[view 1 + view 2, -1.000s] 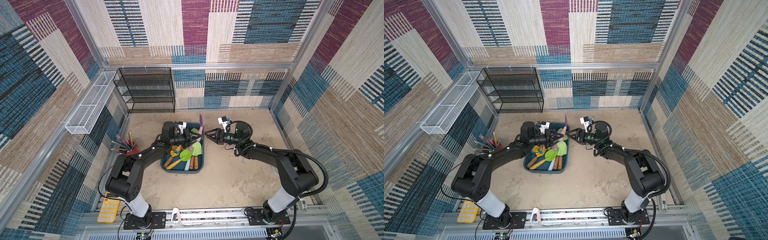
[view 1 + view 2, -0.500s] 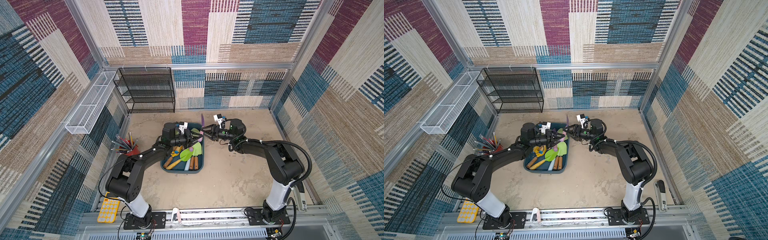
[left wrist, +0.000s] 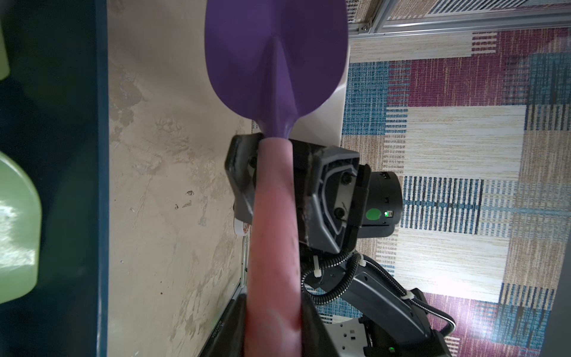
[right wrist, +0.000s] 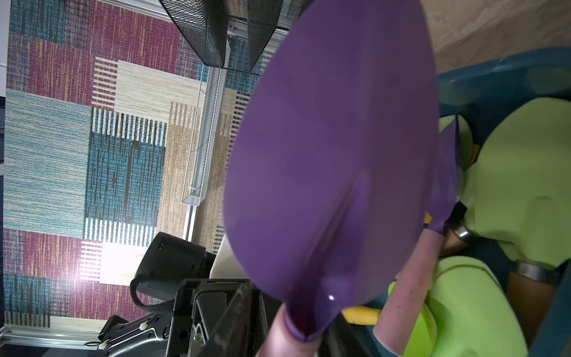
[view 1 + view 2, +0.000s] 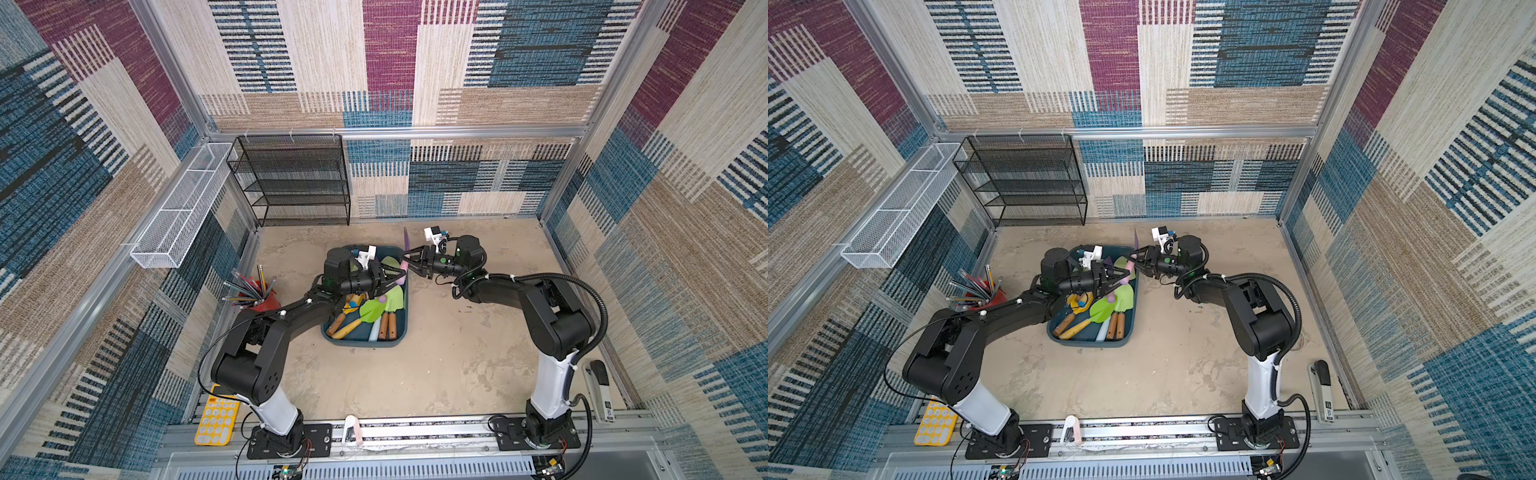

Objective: Take the shovel out of the storage box
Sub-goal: Place the shovel at the center of the board.

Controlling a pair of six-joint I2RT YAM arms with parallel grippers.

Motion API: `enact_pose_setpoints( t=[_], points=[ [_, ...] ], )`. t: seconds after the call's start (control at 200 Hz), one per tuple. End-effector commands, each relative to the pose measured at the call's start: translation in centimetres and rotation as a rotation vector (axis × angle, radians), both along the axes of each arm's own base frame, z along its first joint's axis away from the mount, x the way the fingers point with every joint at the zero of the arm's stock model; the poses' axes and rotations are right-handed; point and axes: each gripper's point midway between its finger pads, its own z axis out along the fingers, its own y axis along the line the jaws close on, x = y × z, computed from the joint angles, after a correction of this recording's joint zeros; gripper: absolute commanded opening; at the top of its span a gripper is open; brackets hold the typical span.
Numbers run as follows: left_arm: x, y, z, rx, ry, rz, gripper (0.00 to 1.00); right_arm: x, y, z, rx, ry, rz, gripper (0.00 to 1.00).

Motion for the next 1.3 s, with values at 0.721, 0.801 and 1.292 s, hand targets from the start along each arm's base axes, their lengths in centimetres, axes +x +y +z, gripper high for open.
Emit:
enact_pose_setpoints(
  t=[0.721, 0.801, 1.292],
  points=[
    [-0.4, 5.8, -0.5, 0.5, -0.115, 0.066, 0.44, 3.8, -3.5, 0.6, -0.375, -0.125, -0.167, 0.11],
    [-0.1, 7.4, -1.1, 0.622, -0.123, 0.105, 0.43, 5.0, -4.8, 0.2, -0.499, -0.146, -0.226, 0.11],
    [-0.3, 10.0, -4.1, 0.809, -0.082, 0.121, 0.38, 10.0, -9.7, -7.1, -0.995, -0.135, -0.36, 0.12]
  ],
)
